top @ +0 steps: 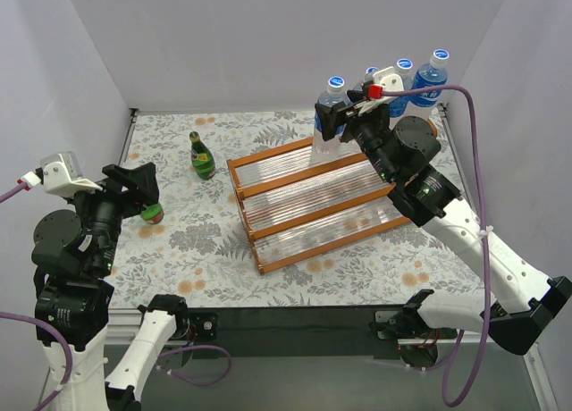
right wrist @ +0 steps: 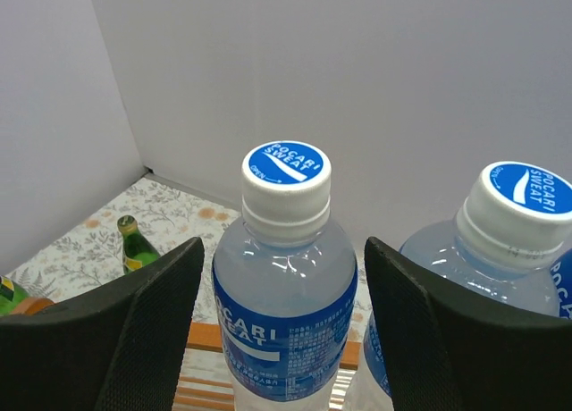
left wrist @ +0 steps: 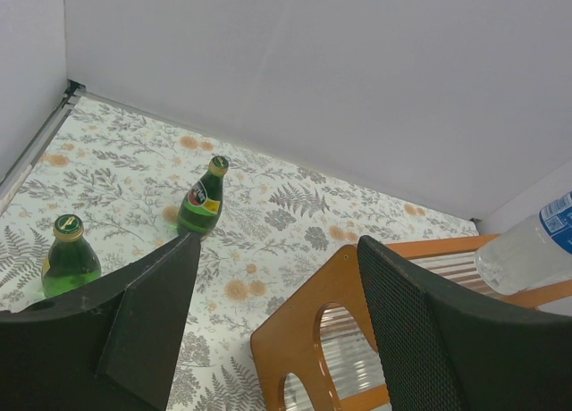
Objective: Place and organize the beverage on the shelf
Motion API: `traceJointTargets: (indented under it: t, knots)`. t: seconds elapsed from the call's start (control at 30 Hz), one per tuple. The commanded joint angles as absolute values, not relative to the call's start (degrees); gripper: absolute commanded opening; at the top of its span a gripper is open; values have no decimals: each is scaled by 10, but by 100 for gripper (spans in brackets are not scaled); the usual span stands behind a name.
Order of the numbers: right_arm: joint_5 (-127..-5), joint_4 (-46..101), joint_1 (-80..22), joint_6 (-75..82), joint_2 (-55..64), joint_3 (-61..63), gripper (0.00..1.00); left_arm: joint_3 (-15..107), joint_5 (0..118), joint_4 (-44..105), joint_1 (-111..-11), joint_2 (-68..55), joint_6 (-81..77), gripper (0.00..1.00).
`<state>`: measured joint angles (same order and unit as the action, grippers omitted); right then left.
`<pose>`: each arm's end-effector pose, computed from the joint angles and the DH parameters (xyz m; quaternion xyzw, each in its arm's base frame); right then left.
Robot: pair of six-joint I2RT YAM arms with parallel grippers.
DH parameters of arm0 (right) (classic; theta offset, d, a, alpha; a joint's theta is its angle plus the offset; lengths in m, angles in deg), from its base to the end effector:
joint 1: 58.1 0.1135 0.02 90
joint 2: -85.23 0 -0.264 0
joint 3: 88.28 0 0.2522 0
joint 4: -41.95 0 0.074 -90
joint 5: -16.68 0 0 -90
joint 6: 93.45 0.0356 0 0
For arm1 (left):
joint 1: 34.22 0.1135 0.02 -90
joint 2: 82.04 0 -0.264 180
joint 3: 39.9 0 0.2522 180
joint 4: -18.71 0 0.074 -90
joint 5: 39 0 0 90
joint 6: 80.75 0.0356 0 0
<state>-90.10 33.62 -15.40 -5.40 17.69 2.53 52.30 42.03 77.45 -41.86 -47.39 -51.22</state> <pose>0.1946 0.1656 0.4850 -0.1219 0.6014 0.1898 0.7664 0.0476 -0.0008 0.4742 -0.3659 0.6135 -0.3444 0.6092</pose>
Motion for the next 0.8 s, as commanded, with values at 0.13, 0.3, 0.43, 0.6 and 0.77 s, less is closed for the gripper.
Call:
traceJointTargets:
  t: [0.13,0.3,0.43,0.6,0.77]
  knots:
    - [-877,378,-157,-64,192,45,77,531,426,772,-420,-474,-511,70]
    - [-869,378,-157,-84,194,66,77,533,428,770,-420,-471,-512,70]
    - [-848,385,-157,-109,193,85,77,536,439,771,-421,-467,-512,70]
    - [-806,387,-157,-130,193,108,80,536,453,777,-421,-458,-513,70]
    - [-738,386,-157,-195,210,111,84,535,475,784,-420,-446,-512,70]
